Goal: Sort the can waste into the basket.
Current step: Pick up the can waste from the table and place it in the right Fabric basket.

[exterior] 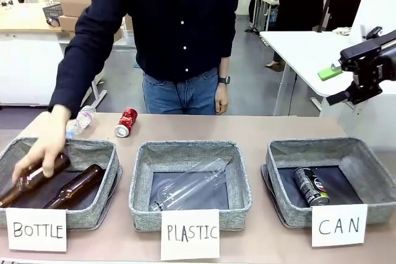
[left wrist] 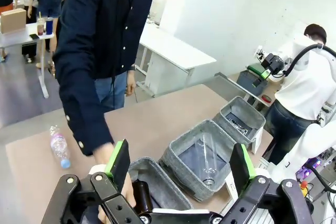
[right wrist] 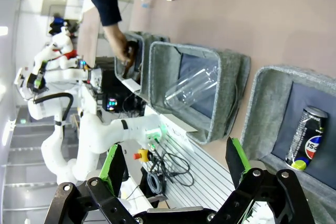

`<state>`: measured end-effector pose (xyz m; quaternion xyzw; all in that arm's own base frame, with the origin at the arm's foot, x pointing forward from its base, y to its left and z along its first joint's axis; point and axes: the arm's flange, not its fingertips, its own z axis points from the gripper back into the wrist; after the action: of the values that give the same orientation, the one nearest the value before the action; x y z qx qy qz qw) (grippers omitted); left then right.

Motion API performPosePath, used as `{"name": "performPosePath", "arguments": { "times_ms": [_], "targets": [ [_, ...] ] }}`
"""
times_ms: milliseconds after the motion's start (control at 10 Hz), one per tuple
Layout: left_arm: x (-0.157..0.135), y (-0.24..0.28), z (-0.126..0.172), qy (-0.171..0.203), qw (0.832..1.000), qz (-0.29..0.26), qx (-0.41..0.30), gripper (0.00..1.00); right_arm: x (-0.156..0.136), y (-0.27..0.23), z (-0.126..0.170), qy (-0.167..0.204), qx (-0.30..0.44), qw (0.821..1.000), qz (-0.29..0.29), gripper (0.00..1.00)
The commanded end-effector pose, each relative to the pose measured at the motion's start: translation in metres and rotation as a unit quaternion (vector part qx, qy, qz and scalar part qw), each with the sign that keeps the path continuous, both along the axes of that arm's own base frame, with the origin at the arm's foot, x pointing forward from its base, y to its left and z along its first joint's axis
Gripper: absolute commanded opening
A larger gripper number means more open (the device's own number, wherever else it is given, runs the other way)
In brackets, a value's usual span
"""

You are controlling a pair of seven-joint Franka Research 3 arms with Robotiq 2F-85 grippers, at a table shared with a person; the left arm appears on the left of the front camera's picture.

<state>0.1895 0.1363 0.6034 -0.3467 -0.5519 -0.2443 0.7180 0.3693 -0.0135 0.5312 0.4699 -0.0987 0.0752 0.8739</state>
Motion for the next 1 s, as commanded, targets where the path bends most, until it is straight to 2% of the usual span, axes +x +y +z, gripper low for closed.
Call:
{"name": "performPosePath", "arguments": {
  "times_ms": [0,500,600,700,800,900],
  "targets": [
    [0.002,-0.001,0.002,-0.011,1.0,-0.005,-0.003,1.0,-0.001,0.0,0.003,0.009,-0.006,1.0,0.0,1.0],
    [0.002,-0.001,0.002,-0.011,1.0,-0.005,-0.003,1.0,-0.001,0.0,0.003,0.009,-0.006,1.0,0.0,1.0],
    [0.0,0.0,0.0,0.0,1.0,0.0,0.0,1.0,-0.001,0.0,0.003,0.009,-0.006,1.0,0.0,1.0],
    [0.031,-0.016,0.012,0.039,0.997,0.03,0.053,1.0,-0.001,0.0,0.003,0.009,-0.006,1.0,0.0,1.0],
    [0.069,-0.037,0.023,0.074,0.99,0.084,0.091,1.0,-0.001,0.0,0.003,0.009,-0.006,1.0,0.0,1.0],
    [0.113,-0.065,0.028,0.116,0.976,0.11,0.149,1.0,-0.001,0.0,0.003,0.009,-0.006,1.0,0.0,1.0]
  ]
}}
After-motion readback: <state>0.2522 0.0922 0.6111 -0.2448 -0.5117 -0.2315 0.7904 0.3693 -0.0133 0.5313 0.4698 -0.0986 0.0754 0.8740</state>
